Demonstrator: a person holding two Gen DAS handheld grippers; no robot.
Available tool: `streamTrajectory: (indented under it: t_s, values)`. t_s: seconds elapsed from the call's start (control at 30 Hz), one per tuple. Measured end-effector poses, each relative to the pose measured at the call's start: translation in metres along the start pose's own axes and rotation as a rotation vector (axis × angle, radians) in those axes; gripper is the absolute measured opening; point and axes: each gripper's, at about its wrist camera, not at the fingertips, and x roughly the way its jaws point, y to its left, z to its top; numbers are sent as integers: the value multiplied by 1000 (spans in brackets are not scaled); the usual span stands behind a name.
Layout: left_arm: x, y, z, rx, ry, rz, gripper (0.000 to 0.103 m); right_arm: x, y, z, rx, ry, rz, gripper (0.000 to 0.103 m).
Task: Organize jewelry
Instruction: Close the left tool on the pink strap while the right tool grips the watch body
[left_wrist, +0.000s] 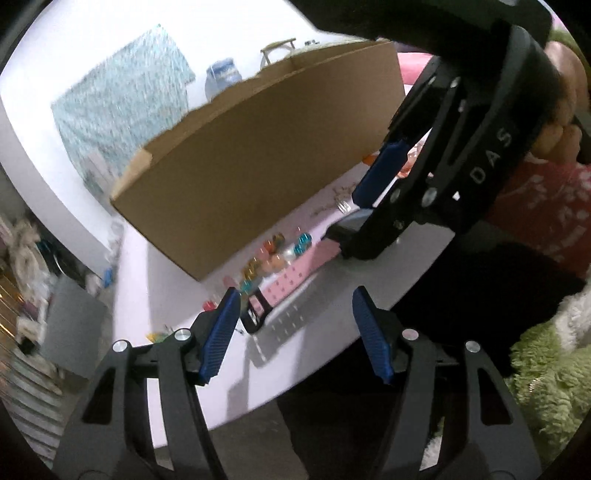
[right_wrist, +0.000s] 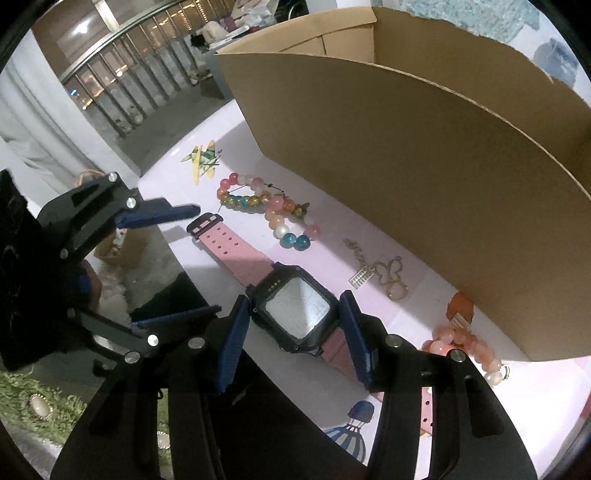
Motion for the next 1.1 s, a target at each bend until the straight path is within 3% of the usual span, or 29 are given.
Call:
streamTrajectory:
  t_s: [0.2,0.33,0.43,0.57,0.6,0.8,1.1]
  values:
    - [6,-2,4,38,2,5,59,1,-1,2,1,11,18,49]
    - [18,-5,3,29,23,-21,43,2,-4,1,31,-1,35,49]
    - [20,-6,4,25,10,-24,38,0,-5,-2,53,-16,44,49]
    - [22,-4,2,11,21,-15,13,-3,-7,-7,90,-39,56,49]
    - [23,-2,3,2,24,-16,11,-4,-7,-8,99,-44,55,49]
    - [23,10,2,-53,36,-70,11,-11,-9,-21,166,-67,12,54]
    - [30,22,4,-154,78,-186,11,-15,5,-41,97,-73,-189,54]
